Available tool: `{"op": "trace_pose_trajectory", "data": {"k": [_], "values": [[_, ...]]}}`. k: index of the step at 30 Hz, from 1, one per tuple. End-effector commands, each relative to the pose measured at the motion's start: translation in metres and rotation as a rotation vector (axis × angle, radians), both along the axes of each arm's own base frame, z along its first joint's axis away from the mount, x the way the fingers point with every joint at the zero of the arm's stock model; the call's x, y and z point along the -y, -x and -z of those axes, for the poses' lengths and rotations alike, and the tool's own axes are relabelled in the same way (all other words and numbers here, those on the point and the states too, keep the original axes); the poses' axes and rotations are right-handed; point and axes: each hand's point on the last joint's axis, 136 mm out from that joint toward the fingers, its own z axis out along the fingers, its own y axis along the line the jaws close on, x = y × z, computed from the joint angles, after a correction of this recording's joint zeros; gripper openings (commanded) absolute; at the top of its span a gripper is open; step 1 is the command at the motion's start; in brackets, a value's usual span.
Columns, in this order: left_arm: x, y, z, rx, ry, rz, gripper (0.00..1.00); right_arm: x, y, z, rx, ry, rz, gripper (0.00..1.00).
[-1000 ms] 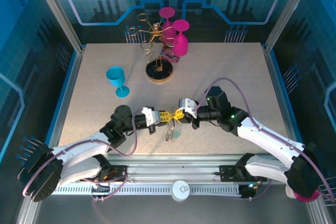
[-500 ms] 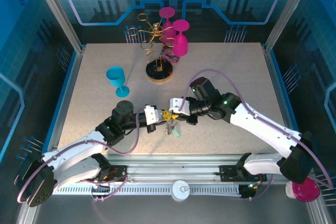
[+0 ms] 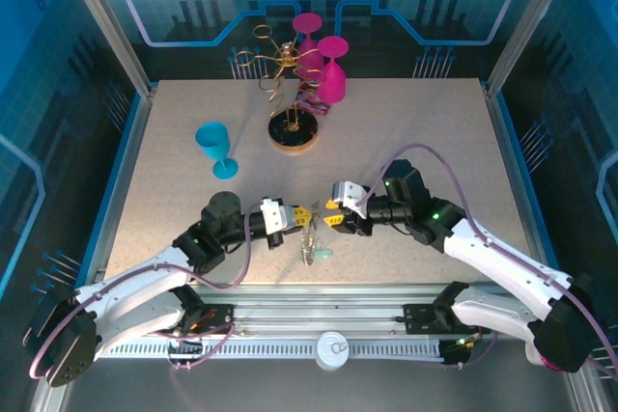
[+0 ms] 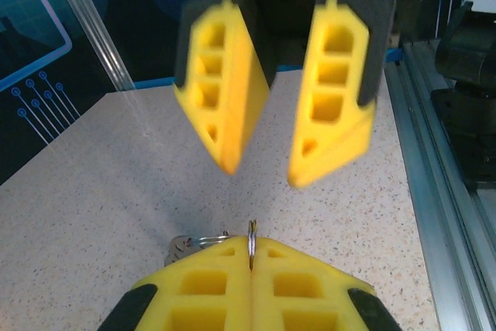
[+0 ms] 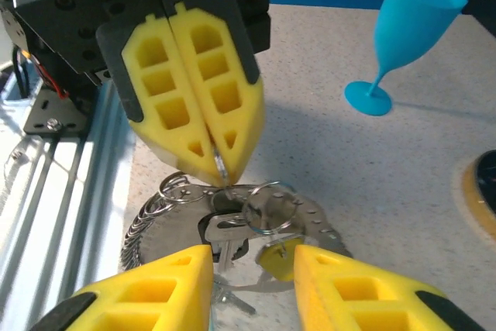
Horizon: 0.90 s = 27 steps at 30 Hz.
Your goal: Put the keys on the keyring
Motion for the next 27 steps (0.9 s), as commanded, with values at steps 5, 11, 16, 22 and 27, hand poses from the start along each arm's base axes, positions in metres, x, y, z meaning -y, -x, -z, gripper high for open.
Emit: {"op": "trace_pose_trajectory", "data": {"k": [5,11,16,22,27], "values": [[0.006,0.009,-0.03,0.051,0.123,0.074,0.0,-0.012,-0.003,-0.012,-0.029,-0.122,-0.004,0.33],[0.006,0.009,-0.033,0.051,0.145,0.075,0.0,-0.018,0.003,-0.01,-0.071,-0.129,-0.049,0.32],[0.008,0.009,-0.034,0.042,0.171,0.084,0.0,-0.025,0.005,-0.009,-0.078,-0.135,-0.063,0.33],[0.01,0.008,-0.04,0.039,0.217,0.093,0.0,-0.031,0.002,-0.008,-0.075,-0.133,-0.066,0.34],[0.01,0.007,-0.045,0.043,0.247,0.091,0.0,-0.032,0.0,-0.003,-0.078,-0.119,-0.056,0.33]]}}
